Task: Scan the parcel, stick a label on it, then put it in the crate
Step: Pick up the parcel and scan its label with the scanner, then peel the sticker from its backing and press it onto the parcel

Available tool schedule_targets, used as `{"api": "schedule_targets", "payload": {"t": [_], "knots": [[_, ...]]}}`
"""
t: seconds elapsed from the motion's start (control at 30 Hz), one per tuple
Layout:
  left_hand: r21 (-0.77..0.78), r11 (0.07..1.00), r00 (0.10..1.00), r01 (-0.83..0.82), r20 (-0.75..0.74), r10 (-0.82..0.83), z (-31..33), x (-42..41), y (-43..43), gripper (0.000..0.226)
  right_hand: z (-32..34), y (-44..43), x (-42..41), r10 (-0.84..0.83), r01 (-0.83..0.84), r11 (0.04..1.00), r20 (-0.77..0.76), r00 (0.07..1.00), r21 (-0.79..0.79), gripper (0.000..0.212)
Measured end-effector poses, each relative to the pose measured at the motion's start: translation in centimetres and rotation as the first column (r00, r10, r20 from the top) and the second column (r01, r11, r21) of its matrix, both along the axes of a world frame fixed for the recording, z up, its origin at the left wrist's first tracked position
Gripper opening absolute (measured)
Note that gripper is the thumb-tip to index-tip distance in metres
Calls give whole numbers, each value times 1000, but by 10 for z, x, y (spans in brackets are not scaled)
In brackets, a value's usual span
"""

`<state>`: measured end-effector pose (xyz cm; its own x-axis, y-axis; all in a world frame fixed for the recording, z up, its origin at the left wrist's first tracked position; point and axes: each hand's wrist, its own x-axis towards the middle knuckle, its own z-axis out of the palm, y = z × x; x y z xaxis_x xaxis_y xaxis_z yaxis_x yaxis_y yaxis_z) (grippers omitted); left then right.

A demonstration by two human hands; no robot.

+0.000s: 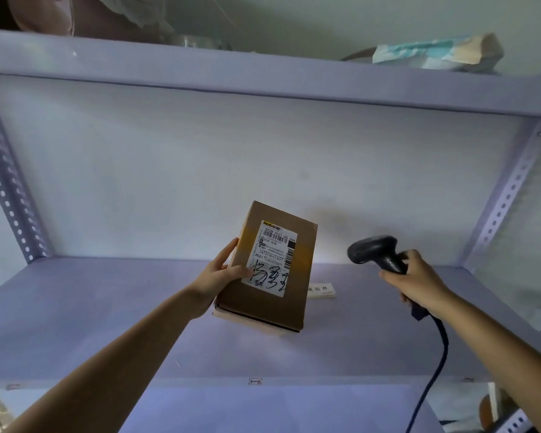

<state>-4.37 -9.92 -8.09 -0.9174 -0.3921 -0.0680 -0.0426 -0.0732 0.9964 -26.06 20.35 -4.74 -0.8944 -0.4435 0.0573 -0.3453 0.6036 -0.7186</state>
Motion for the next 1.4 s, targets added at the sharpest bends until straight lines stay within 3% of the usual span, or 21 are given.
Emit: {"api": "schedule_targets", "payload": {"t": [0.17, 0.33, 0.63, 0.77, 0.87, 0.93, 1.0, 1.07, 1.13, 1.2, 1.27, 1.4], "knots": [[32, 999, 1000, -15, -18, 16, -4, 2, -2, 101, -43, 19, -50, -191, 189, 978, 14, 982, 95, 18], [26, 1000, 1000, -16, -21, 16, -10, 4, -7, 96, -75, 33, -62, -303, 295, 949, 56, 951, 114, 31], [28, 1000, 999, -2, -36, 3, -13, 3, -11, 89, -86, 23, -56, -278, 276, 958, 5, 961, 76, 28], [20, 1000, 999, 9, -50, -8, -11, 3, -9, 71, -90, 18, -59, -285, 284, 952, -7, 959, 112, 29], [23, 1000, 999, 2, -51, -1, -11, 6, -8, 63, -90, 17, -62, -303, 296, 939, 16, 953, 177, 39], [27, 1000, 999, -16, -46, 17, -12, 8, -8, 61, -86, 16, -60, -336, 324, 918, 15, 942, 229, 56], [32, 999, 999, -27, -37, 29, -15, 10, -10, 60, -81, 14, -58, -382, 420, 863, -180, 906, 280, 67], [37, 999, 999, -34, -10, 35, -18, 10, -11, 57, -70, 4, -53, -263, 392, 892, -449, 854, 224, 59], [55, 997, 998, -52, 25, 50, -23, 10, -12, 55, -61, -16, -47, -32, 200, 949, -557, 830, 243, 43], [93, 992, 994, -81, 78, 74, -30, 9, -12, 55, -63, -43, -37, 237, -53, 926, -468, 851, 373, 36], [131, 986, 988, -105, 128, 88, -36, 10, -12, 59, -76, -71, -24, 439, -242, 827, -313, 842, 508, 38], [144, 983, 984, -115, 155, 92, -41, 10, -14, 60, -96, -115, -8, 515, -286, 699, -183, 837, 655, 46]]}}
